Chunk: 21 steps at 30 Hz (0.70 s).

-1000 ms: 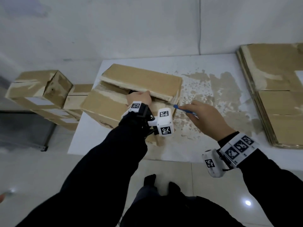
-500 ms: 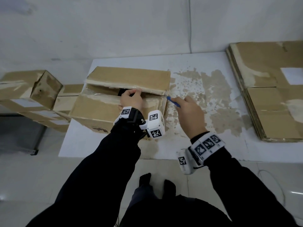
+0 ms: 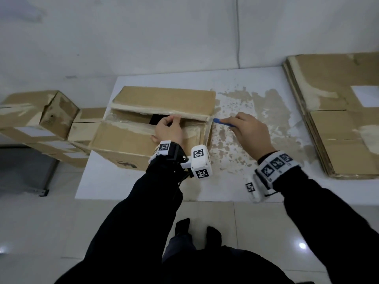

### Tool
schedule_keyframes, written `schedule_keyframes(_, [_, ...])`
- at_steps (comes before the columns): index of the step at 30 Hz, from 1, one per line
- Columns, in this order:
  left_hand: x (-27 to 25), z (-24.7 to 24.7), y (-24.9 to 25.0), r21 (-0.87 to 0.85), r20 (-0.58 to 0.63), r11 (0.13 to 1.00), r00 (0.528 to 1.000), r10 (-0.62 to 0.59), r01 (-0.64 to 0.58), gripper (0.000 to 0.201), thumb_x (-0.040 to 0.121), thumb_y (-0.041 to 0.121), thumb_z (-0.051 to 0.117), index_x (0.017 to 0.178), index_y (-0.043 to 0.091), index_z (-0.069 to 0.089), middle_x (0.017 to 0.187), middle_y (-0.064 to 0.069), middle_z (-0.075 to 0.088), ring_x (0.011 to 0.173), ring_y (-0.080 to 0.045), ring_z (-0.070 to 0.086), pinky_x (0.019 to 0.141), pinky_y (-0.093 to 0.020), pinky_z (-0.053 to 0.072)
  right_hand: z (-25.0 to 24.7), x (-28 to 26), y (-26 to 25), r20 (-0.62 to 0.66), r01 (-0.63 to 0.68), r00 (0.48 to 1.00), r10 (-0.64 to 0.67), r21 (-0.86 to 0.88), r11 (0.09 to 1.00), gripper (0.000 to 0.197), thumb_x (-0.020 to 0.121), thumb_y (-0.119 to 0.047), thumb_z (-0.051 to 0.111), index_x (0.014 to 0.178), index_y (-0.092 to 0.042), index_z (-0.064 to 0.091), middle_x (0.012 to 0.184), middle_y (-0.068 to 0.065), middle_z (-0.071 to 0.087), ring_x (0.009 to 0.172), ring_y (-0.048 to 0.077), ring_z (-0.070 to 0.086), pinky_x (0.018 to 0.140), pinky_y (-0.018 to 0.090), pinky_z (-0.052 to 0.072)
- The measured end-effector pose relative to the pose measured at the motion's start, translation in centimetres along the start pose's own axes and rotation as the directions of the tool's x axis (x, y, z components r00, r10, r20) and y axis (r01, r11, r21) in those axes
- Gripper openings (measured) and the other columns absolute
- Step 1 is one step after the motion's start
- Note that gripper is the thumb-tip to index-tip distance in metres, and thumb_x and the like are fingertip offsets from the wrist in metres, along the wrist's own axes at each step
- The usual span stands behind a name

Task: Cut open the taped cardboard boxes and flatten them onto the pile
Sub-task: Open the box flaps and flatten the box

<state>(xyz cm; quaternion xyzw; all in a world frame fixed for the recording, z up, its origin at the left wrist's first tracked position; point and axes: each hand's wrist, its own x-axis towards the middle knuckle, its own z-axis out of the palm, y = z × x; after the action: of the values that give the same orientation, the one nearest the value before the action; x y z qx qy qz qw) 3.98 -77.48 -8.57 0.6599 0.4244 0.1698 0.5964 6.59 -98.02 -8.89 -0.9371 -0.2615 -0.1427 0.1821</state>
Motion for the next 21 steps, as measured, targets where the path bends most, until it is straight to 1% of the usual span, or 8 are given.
schedule_keyframes(5, [0.0, -0.7, 0.3, 0.027, 0.046, 0.999, 0.999, 0.023, -0.024, 0.018, 0.088, 0.036, 0.064, 0.071, 0.029, 0.059, 0.077, 0.017, 0.061, 0.079, 0.0, 0.052, 0.119, -0.041, 0.006, -0.4, -0.2, 3.8, 0.038, -0.435, 0.896, 0.443, 0.276, 0.857, 0.03, 0.094, -0.008, 0.05, 0.121, -0.014, 0.062, 0.097, 0.015, 0.064, 0.083, 0.033, 0.059, 0.069, 0.037, 0.046])
schedule_keyframes(7, [0.1, -0.5, 0.6, 0.078, 0.051, 0.994, 0.996, 0.073, -0.076, 0.019, 0.09, 0.032, 0.061, 0.073, 0.028, 0.052, 0.082, 0.014, 0.059, 0.092, -0.012, 0.057, 0.119, -0.046, 0.004, -0.5, -2.1, 7.2, 0.106, -0.516, 0.856, 0.507, 0.251, 0.819, 0.031, 0.096, -0.008, 0.046, 0.123, -0.011, 0.059, 0.092, 0.016, 0.063, 0.073, 0.028, 0.053, 0.063, 0.033, 0.043])
schedule_keyframes(10, [0.3, -0.4, 1.2, 0.261, 0.161, 0.945, 0.974, 0.157, -0.195, 0.015, 0.094, 0.032, 0.053, 0.082, 0.025, 0.047, 0.084, 0.011, 0.053, 0.106, -0.023, 0.056, 0.115, -0.053, 0.017, 2.5, -5.7, 10.1, 0.321, -0.571, 0.796, 0.513, 0.121, 0.812, 0.044, 0.095, 0.0, 0.04, 0.136, -0.011, 0.05, 0.104, 0.022, 0.063, 0.064, 0.023, 0.048, 0.06, 0.028, 0.036])
schedule_keyframes(12, [0.4, -1.3, 2.0, 0.563, 0.292, 0.767, 0.943, 0.162, -0.306, 0.026, 0.096, 0.041, 0.045, 0.102, 0.017, 0.05, 0.095, 0.005, 0.059, 0.106, -0.018, 0.053, 0.117, -0.052, 0.002, 5.1, -7.7, 10.9, 0.452, -0.586, 0.737, 0.502, 0.058, 0.808, 0.053, 0.093, 0.003, 0.041, 0.143, -0.016, 0.041, 0.116, 0.022, 0.059, 0.071, 0.028, 0.052, 0.065, 0.031, 0.041])
schedule_keyframes(14, [0.3, -2.6, 3.5, 0.751, 0.411, 0.489, 0.894, 0.178, -0.443, 0.038, 0.098, 0.045, 0.036, 0.109, 0.013, 0.052, 0.097, 0.0, 0.064, 0.108, -0.021, 0.056, 0.114, -0.051, -0.007, 5.9, -8.3, 10.3, 0.487, -0.591, 0.692, 0.532, -0.04, 0.806, 0.054, 0.094, -0.009, 0.049, 0.145, -0.02, 0.037, 0.124, 0.023, 0.049, 0.099, 0.039, 0.051, 0.083, 0.041, 0.044])
schedule_keyframes(16, [0.3, -3.8, 5.3, 0.762, 0.511, 0.318, 0.826, 0.24, -0.564, 0.035, 0.1, 0.04, 0.034, 0.106, 0.012, 0.054, 0.091, -0.001, 0.065, 0.105, -0.024, 0.059, 0.115, -0.048, -0.003, 5.3, -7.0, 8.1, 0.367, -0.54, 0.789, 0.492, 0.033, 0.841, 0.047, 0.093, -0.019, 0.055, 0.139, -0.016, 0.044, 0.129, 0.023, 0.047, 0.119, 0.038, 0.042, 0.099, 0.043, 0.036])
schedule_keyframes(18, [0.1, -4.8, 7.3, 0.717, 0.599, 0.209, 0.741, 0.304, -0.665, 0.026, 0.1, 0.028, 0.036, 0.107, 0.011, 0.055, 0.092, -0.005, 0.066, 0.099, -0.027, 0.059, 0.109, -0.042, 0.017, 3.4, -4.7, 3.7, 0.177, -0.337, 0.94, 0.293, 0.329, 0.882, 0.031, 0.095, -0.016, 0.051, 0.125, -0.01, 0.056, 0.122, 0.013, 0.055, 0.116, 0.027, 0.047, 0.098, 0.032, 0.034])
schedule_keyframes(21, [-1.0, -6.5, 10.6, 0.657, 0.704, 0.122, 0.663, 0.255, -0.744, 0.026, 0.095, 0.013, 0.037, 0.109, 0.01, 0.06, 0.099, -0.009, 0.063, 0.093, -0.027, 0.056, 0.078, -0.033, 0.038, 1.3, -1.1, -3.4, 0.117, -0.029, 0.992, -0.043, 0.552, 0.833, 0.027, 0.096, -0.019, 0.044, 0.112, -0.01, 0.064, 0.108, -0.001, 0.057, 0.102, 0.012, 0.047, 0.088, 0.022, 0.032])
